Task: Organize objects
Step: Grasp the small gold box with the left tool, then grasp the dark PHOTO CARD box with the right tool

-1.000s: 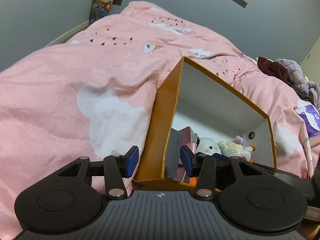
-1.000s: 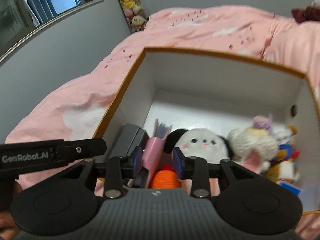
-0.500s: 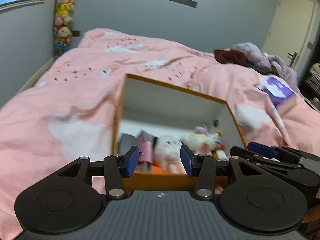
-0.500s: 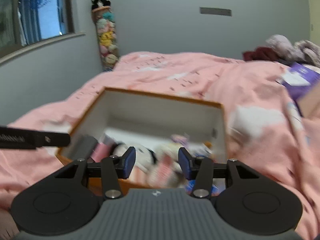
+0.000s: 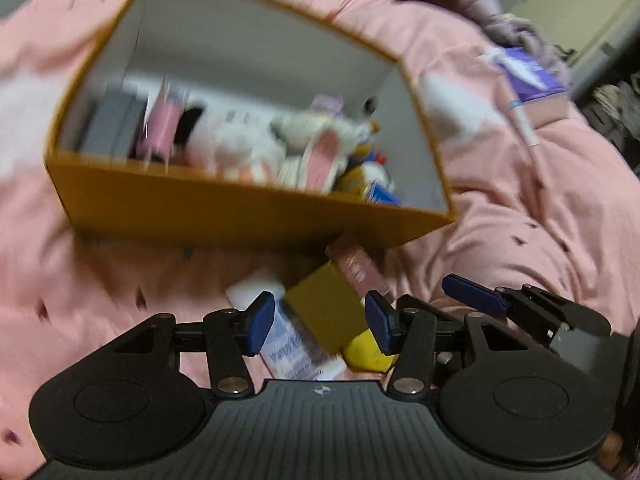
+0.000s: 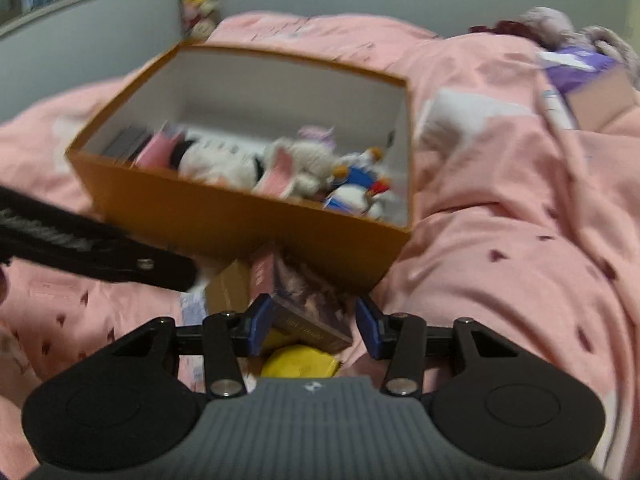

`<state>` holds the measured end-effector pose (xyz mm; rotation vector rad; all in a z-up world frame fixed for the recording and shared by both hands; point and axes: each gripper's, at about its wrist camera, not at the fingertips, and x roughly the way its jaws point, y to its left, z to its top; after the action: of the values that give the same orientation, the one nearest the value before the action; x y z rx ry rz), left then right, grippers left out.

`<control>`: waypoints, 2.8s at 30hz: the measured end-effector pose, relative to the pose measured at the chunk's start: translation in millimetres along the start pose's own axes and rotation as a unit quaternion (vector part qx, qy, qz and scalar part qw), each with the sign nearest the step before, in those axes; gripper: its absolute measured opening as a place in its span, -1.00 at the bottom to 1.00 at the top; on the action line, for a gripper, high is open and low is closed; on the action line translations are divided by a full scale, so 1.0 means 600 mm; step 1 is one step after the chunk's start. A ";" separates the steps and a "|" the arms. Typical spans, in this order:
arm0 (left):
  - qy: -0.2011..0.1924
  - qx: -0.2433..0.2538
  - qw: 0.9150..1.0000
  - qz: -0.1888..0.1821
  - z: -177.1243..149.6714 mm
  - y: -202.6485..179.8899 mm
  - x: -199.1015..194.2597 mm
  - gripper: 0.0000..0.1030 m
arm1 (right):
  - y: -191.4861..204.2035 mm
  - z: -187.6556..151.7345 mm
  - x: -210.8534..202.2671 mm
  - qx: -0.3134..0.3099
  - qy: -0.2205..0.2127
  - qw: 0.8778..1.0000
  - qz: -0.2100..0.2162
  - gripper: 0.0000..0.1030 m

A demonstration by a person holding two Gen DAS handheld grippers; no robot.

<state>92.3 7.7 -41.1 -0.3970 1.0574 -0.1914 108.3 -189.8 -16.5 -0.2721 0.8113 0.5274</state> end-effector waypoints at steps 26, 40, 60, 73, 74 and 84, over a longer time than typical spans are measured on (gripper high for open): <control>0.055 -0.118 0.990 -0.047 0.013 0.037 0.101 0.41 | 0.000 -0.024 0.044 -0.013 0.036 0.999 -0.010 -0.11; 0.034 -0.087 0.995 -0.022 0.012 0.033 0.075 0.09 | 0.000 -0.027 0.031 -0.003 0.011 1.000 0.005 -0.11; -0.001 -0.043 0.997 0.057 -0.006 0.045 -0.055 0.06 | 0.084 -0.036 0.077 -0.173 0.049 0.982 -0.054 -0.02; 0.027 -0.035 0.991 0.127 -0.013 0.082 -0.022 0.06 | 0.128 -0.055 0.129 -0.276 0.055 0.954 -0.105 0.19; 0.031 -0.036 0.991 0.127 -0.015 0.084 -0.016 0.06 | 0.130 -0.056 0.133 -0.281 0.057 0.952 -0.108 0.19; 0.038 -0.047 0.990 0.124 -0.022 0.094 0.000 0.07 | 0.123 -0.053 0.125 -0.281 0.036 0.951 -0.121 -0.16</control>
<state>78.7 56.3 -69.7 -0.3413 1.1827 0.0660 91.2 -115.8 -95.9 -0.9103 0.6713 0.5105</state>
